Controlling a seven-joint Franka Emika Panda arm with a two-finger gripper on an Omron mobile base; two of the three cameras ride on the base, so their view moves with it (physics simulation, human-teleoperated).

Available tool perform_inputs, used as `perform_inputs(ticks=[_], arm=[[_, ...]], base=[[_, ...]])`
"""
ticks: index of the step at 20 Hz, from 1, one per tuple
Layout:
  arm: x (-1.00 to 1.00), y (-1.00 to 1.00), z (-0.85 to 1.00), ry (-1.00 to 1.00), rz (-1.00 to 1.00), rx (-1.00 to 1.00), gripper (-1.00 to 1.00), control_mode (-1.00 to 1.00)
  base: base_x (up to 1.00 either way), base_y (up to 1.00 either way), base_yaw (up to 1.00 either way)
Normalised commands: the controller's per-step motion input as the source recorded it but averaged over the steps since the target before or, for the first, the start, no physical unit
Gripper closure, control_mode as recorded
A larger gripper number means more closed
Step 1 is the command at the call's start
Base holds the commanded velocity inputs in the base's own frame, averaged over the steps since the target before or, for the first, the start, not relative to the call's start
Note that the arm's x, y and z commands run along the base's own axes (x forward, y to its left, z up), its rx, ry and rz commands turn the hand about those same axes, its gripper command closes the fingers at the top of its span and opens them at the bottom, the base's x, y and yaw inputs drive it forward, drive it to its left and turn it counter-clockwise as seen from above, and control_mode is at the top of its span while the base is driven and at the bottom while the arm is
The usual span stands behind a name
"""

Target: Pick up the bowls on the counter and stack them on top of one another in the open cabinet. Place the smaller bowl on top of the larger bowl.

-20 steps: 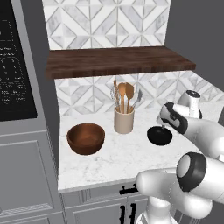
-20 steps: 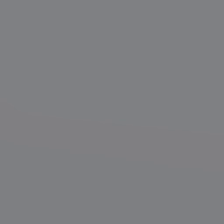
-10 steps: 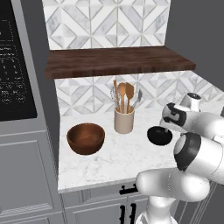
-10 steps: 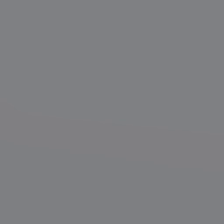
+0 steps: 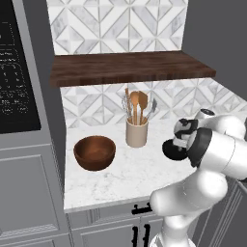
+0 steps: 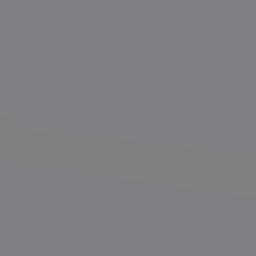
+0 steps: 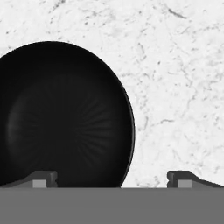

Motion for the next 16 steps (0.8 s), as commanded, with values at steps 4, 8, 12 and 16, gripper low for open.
perform_inputs(ticks=[4,8,12,16], arm=[[0.23,0.0,-0.28,0.0,0.0,0.02,-1.0,-1.0],[0.19,0.0,-0.26,0.01,0.0,0.02,-1.0,-1.0],[0.2,0.0,-0.26,0.01,0.0,0.01,-1.0,-1.0],[0.22,0.0,-0.27,0.03,0.0,0.0,1.0,-1.0]], base=[[0.0,0.0,0.0],[0.0,0.0,0.0],[0.0,0.0,0.0],[0.0,0.0,0.0]])
